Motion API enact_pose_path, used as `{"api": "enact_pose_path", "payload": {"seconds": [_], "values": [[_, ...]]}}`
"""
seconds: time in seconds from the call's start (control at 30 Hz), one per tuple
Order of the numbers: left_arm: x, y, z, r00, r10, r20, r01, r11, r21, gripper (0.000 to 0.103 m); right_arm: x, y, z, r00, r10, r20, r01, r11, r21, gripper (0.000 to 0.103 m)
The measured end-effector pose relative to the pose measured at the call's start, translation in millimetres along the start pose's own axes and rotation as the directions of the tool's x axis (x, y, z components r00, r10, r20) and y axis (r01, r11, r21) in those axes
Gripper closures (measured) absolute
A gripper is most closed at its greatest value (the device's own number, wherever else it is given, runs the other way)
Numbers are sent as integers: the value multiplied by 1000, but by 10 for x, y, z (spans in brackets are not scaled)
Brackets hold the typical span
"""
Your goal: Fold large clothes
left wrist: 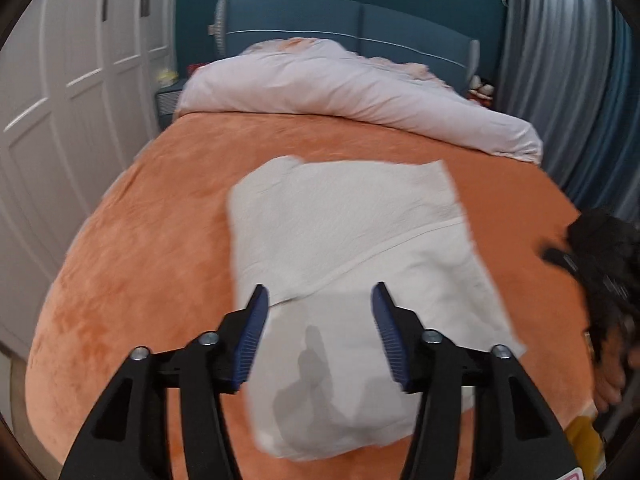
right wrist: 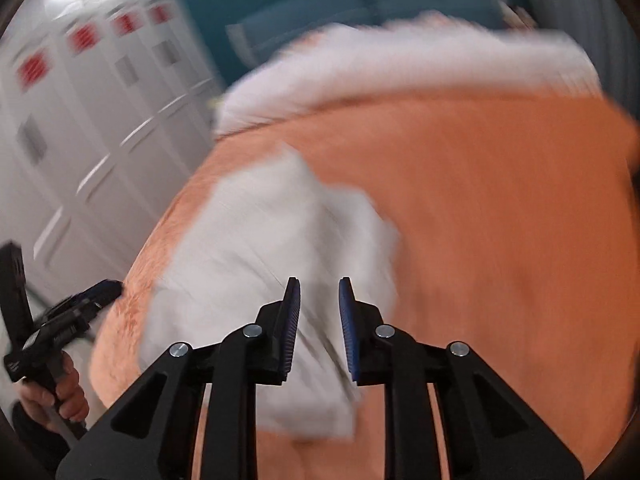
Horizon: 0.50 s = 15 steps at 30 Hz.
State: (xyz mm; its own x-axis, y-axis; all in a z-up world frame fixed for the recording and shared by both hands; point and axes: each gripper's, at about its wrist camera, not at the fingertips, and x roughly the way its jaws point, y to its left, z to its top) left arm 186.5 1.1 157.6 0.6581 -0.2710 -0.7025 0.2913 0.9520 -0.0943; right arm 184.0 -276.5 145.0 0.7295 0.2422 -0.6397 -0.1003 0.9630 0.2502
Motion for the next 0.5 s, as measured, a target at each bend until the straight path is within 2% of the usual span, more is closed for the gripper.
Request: {"api": "enact_pose_path", "payload": {"seconds": [0.07, 0.13, 0.23, 0.3, 0.33, 0.37, 0.43, 0.5], "values": [[90, -144, 39, 1000, -15, -14, 15, 1000, 2, 46, 254, 307, 368, 1000, -3, 4, 4, 994, -107, 84], [205, -187, -2, 999, -5, -40, 5, 1000, -7, 46, 622, 479, 647, 999, -31, -25, 27, 988, -154, 84], [399, -124, -137, 995, 3, -100, -7, 999, -46, 46, 1150, 508, 792, 990, -110, -89, 93, 979, -179, 84], [484, -64, -228, 991, 5, -131, -12, 998, -54, 46, 1435, 431, 762, 974, -179, -140, 153, 972, -178, 85], [524, -33, -278, 989, 11, -144, -19, 998, -51, 46, 1552, 420, 742, 965, -204, -164, 177, 970, -168, 92], [541, -1, -332, 989, 13, -145, -19, 999, -43, 46, 1705, 264, 598, 954, -203, -223, 177, 976, -128, 94], [552, 20, -404, 990, 19, -137, -21, 1000, -12, 44, 1836, 44, 256, 942, -184, -280, 172, 983, -67, 98], [560, -3, -477, 991, 21, -129, -18, 1000, 19, 34, 1834, -42, -15, 947, -163, -278, 165, 986, -18, 100]]}}
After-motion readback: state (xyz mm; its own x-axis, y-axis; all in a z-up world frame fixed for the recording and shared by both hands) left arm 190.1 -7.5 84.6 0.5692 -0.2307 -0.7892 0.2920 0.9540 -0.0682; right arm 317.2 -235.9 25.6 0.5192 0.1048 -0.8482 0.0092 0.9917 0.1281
